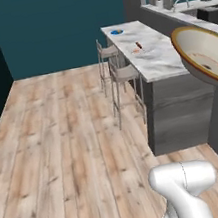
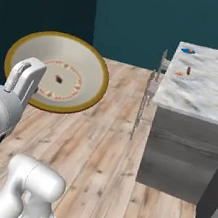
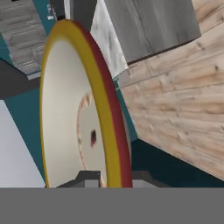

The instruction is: Take the smaller bowl and place it next to the appetizer plate on the dining counter , and place the larger bowl next to the plate with cooked food.

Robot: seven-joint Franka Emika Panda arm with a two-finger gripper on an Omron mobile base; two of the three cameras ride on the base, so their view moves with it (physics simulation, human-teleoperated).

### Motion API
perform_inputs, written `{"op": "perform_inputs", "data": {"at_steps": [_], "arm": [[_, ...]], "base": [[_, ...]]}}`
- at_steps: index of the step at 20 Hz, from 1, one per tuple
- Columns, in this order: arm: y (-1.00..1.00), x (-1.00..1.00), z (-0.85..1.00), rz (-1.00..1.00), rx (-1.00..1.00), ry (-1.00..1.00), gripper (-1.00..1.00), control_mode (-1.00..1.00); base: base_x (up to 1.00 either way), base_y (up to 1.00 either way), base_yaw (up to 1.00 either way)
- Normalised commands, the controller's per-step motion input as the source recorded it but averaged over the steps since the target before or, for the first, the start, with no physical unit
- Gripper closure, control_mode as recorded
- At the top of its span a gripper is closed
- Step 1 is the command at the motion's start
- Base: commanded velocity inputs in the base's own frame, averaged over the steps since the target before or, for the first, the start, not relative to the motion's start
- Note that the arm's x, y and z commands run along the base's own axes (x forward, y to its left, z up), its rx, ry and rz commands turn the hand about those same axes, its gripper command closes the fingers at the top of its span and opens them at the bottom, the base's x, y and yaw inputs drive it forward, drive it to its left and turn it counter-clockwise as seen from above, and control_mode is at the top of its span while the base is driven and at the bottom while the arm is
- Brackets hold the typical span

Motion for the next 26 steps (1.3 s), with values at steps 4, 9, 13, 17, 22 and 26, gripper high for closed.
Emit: {"op": "perform_inputs", "data": {"at_steps": [4,9,13,17,22,26], "arm": [[0.0,0.0,0.0,0.0,0.0,0.0,1.0,1.0],[0.0,0.0,0.0,0.0,0.0,0.0,1.0,1.0],[0.0,0.0,0.0,0.0,0.0,0.0,1.0,1.0],[0.0,0.0,0.0,0.0,0.0,0.0,1.0,1.0],[0.0,0.0,0.0,0.0,0.0,0.0,1.0,1.0],[0.0,0.0,0.0,0.0,0.0,0.0,1.0,1.0]], "base": [[0.75,1.0,-0.39],[0.87,1.0,-0.38],[1.0,1.0,-0.39],[1.0,0.99,-0.39],[1.0,0.95,-0.47],[1.0,0.91,-0.51]]}}
